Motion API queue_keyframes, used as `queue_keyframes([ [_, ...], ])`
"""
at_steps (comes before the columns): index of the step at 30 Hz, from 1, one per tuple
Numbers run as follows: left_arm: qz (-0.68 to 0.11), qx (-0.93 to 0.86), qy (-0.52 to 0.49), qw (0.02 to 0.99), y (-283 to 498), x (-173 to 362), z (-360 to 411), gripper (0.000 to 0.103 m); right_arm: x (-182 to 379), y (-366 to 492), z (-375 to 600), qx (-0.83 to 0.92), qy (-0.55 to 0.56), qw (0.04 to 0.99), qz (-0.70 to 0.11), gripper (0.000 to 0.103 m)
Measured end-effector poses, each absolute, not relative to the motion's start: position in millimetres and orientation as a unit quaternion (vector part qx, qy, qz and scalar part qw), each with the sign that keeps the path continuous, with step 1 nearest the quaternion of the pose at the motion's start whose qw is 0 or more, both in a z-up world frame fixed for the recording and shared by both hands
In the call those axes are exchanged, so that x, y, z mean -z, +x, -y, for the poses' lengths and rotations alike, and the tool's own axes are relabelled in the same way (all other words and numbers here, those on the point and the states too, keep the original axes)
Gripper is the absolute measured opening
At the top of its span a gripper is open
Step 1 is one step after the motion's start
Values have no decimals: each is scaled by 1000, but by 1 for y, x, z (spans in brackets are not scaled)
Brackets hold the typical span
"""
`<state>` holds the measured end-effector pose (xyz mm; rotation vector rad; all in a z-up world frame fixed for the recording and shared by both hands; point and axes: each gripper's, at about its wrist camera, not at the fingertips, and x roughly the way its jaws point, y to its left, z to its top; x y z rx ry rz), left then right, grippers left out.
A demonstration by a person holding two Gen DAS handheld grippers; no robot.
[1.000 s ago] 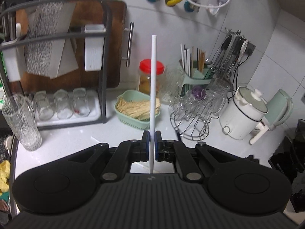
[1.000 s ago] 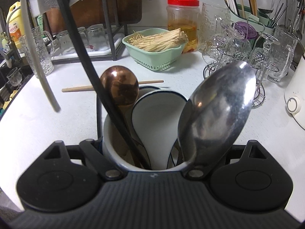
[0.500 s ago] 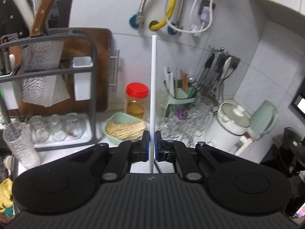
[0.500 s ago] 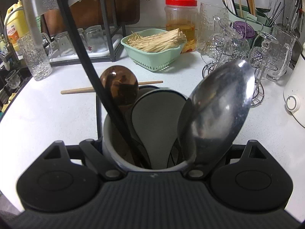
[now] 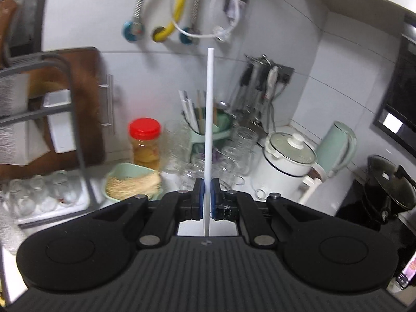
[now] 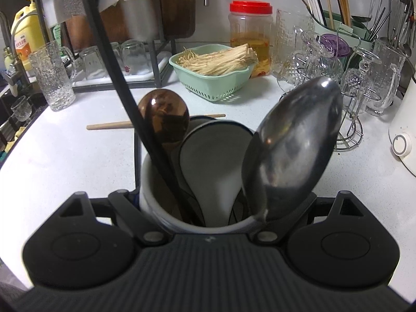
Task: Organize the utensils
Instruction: 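Carry the white stick upright over the mug with the left tool, then lower the white stick into the mug and open the left tool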
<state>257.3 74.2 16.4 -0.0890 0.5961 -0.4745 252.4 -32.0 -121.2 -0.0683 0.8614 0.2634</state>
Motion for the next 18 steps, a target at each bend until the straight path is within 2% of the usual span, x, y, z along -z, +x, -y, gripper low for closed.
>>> queue_keyframes([
  [13, -360, 267, 9, 894, 287, 43, -29, 6, 121, 250, 33, -137, -38, 905, -401, 91],
  [15, -366, 271, 23, 890, 287, 51, -24, 6, 122, 249, 33, -135, -43, 906, -398, 94],
  [16, -368, 272, 29, 889, 287, 53, -22, 6, 123, 248, 34, -136, -44, 907, -396, 102],
  [18, -375, 274, 35, 885, 288, 58, -19, 6, 123, 247, 37, -131, -41, 910, -392, 103],
])
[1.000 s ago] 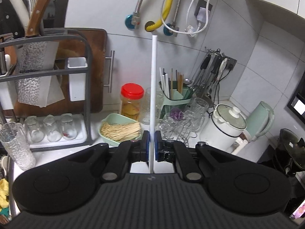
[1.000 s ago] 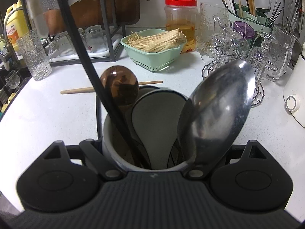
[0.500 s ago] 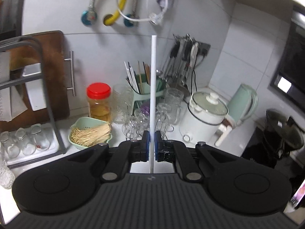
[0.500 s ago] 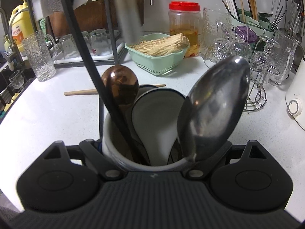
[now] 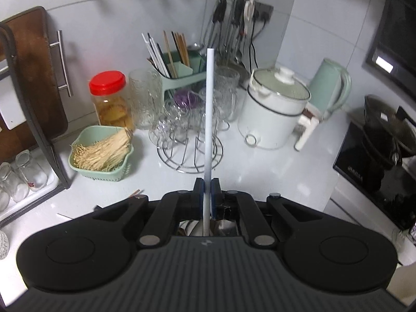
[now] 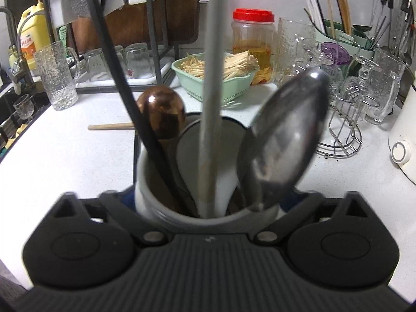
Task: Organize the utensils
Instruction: 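Lower the white stick into the mug and open the left tool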
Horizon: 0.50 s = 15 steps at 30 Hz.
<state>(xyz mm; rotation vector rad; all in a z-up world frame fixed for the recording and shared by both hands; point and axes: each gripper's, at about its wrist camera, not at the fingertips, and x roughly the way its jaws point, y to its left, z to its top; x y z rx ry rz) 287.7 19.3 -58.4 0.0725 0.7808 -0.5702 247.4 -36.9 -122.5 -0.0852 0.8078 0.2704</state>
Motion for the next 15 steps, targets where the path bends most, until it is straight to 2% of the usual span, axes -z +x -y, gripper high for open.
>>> queue_keyframes([
  [9, -432, 286, 37, 854, 299, 81, -11, 6, 119, 241, 44, -139, -44, 908, -392, 103],
  [15, -437, 285, 30, 853, 299, 83, -13, 7, 115, 233, 42, -144, -65, 911, -381, 102],
])
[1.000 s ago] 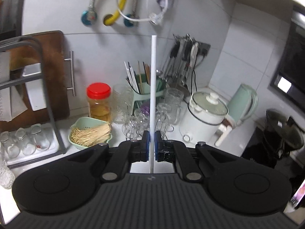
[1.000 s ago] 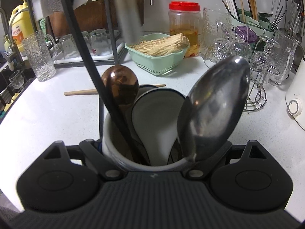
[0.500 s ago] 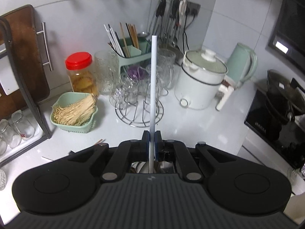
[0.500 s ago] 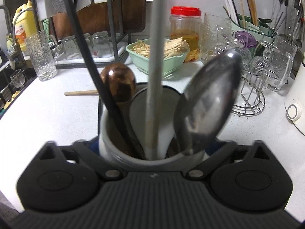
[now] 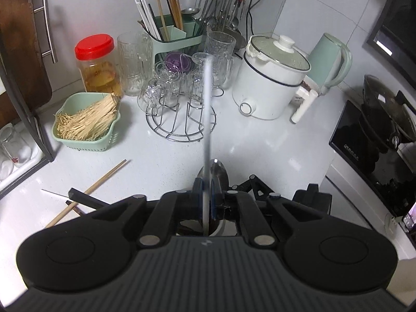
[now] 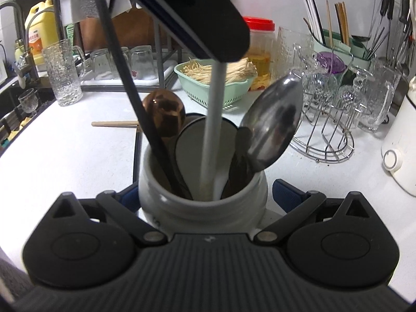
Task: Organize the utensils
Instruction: 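Lower the white stick into the mug and open the left tool, then move the open left tool over the wooden chopstick on the counter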
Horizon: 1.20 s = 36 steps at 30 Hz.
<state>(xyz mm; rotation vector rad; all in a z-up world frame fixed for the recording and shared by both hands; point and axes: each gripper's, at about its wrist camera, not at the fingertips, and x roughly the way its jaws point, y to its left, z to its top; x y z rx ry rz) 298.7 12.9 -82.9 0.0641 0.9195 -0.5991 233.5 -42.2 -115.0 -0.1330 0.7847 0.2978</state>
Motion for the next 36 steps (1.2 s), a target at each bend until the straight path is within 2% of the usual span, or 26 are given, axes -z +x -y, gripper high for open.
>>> queue_keyframes([
  [2, -434, 280, 28, 856, 298, 79, -15, 11, 114, 233, 43, -145, -63, 912, -378, 100],
  [3, -432, 280, 26, 857, 298, 77, -16, 21, 113, 232, 43, -148, -60, 912, -379, 98],
  [4, -429, 277, 23, 859, 297, 73, -18, 38, 113, 232, 44, -149, -57, 912, -379, 98],
  [6, -417, 274, 19, 866, 295, 67, -22, 47, 113, 231, 43, -149, -60, 912, -378, 97],
  [20, -351, 229, 0, 908, 270, 22, -56, 48, 102, 232, 46, -144, -41, 918, -367, 95],
  [22, -345, 215, -4, 914, 268, 20, -64, 50, 101, 233, 46, -141, -37, 919, -367, 95],
  [32, -342, 137, -33, 929, 265, 34, -115, 51, 103, 240, 42, -127, -31, 916, -380, 94],
  [34, -344, 123, -47, 930, 266, 43, -127, 51, 102, 242, 41, -125, -29, 910, -393, 90],
  [36, -346, 107, -62, 930, 265, 52, -141, 51, 101, 245, 38, -126, -32, 905, -404, 90],
])
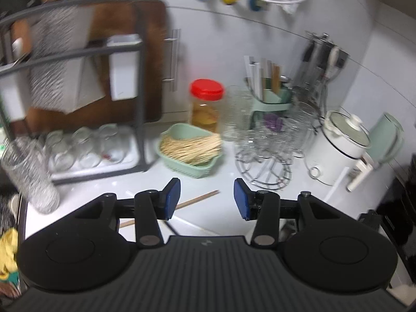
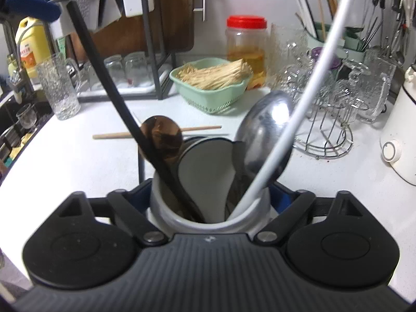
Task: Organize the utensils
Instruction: 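Move the open left tool over the wooden chopstick on the counter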
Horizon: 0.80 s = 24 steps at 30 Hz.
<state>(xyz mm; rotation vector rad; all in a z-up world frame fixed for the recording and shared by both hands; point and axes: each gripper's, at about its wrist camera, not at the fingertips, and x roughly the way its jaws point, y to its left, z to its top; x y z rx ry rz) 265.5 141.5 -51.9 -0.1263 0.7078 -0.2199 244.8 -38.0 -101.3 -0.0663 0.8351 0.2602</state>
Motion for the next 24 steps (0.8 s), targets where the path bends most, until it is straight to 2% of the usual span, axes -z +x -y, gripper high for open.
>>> queue_keyframes([
  [8, -363, 80, -101, 923, 257, 83, -187, 51, 101, 250, 34, -116, -37, 896, -428, 90],
  [17, -390, 103, -73, 912, 259, 123, -209, 51, 101, 253, 29, -93, -40, 892, -440, 90],
  [24, -412, 142, -55, 898, 297, 171, -234, 51, 100, 253, 23, -61, -29, 891, -450, 90],
])
